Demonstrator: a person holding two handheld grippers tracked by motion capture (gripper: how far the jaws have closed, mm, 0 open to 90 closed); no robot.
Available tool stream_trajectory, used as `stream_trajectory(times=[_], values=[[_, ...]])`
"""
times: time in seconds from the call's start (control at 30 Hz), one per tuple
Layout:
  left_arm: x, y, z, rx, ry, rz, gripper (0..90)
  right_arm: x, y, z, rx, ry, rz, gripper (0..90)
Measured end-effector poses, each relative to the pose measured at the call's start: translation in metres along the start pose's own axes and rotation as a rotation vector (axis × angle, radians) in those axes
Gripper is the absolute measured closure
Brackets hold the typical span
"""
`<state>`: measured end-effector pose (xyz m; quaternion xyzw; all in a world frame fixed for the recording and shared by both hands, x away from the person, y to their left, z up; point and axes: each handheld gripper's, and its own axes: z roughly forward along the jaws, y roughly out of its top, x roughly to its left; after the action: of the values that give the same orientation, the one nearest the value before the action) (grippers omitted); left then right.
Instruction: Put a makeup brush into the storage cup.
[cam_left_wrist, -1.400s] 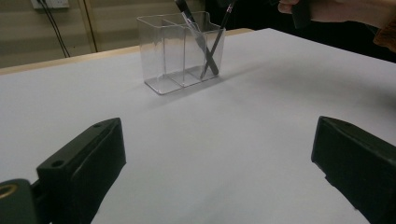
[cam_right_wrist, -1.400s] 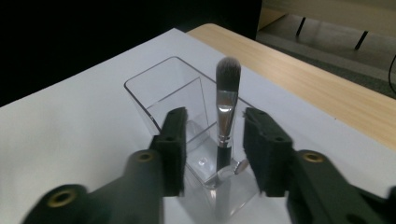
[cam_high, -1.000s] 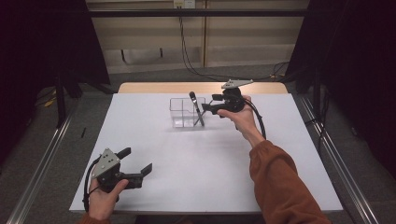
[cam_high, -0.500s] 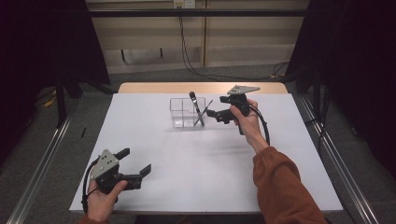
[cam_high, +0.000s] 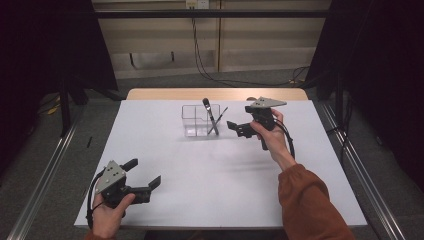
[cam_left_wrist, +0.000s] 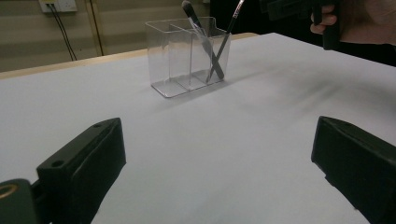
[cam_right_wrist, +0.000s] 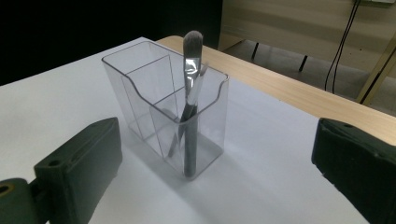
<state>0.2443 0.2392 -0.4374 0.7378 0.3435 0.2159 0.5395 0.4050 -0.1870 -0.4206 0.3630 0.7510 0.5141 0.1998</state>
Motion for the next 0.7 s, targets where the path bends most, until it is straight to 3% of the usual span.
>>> stream_trajectory(times=[0.5, 0.57, 0.7], values=[[0.002, 0.0, -0.003, -0.013, 0.028, -0.014, 3.1, 0.019, -0.015, -0.028, -0.059, 0.013, -0.004, 0.6], [0.002, 0.0, -0.004, -0.012, 0.024, -0.009, 3.1, 0.021, -0.017, -0.032, -0.071, -0.014, -0.02, 0.4], [0.002, 0.0, -0.004, -0.016, 0.025, -0.017, 3.1, 0.022, -0.021, -0.039, -0.072, -0.018, -0.016, 0.3]])
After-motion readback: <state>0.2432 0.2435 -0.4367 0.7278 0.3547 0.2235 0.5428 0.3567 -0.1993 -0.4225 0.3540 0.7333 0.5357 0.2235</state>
